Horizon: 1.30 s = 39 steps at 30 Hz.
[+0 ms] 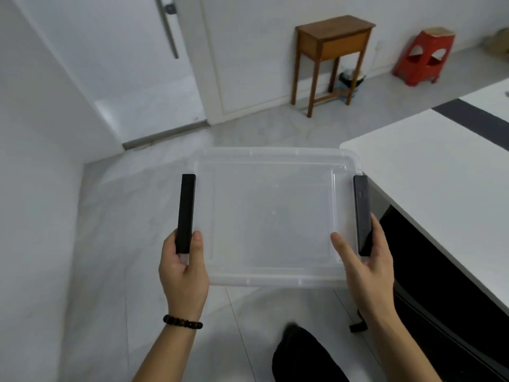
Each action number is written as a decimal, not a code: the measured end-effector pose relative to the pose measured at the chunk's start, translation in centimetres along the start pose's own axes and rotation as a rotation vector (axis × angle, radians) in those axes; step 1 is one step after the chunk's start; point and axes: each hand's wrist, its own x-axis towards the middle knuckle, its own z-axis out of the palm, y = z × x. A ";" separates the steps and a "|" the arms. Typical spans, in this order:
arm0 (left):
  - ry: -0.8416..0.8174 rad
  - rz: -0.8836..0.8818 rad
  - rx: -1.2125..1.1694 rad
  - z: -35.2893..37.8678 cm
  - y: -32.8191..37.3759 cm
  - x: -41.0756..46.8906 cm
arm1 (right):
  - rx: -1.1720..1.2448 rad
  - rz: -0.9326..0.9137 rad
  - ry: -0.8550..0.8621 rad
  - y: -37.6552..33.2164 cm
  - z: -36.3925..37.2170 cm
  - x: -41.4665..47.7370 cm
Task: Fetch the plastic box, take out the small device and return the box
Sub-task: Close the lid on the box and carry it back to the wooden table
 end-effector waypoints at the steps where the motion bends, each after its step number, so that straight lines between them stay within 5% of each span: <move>1: -0.029 0.008 0.000 2.2 -0.4 2.4 | 0.009 0.010 0.036 0.6 1.0 2.4; 10: -0.182 0.032 0.025 23.2 -0.4 25.7 | 0.042 0.067 0.147 3.5 10.2 29.3; 26: -0.107 -0.015 -0.035 54.5 -1.6 65.9 | -0.067 -0.026 0.062 2.4 28.8 77.9; 39: -0.488 0.155 -0.098 91.9 5.5 87.6 | -0.047 0.053 0.480 4.1 26.7 110.6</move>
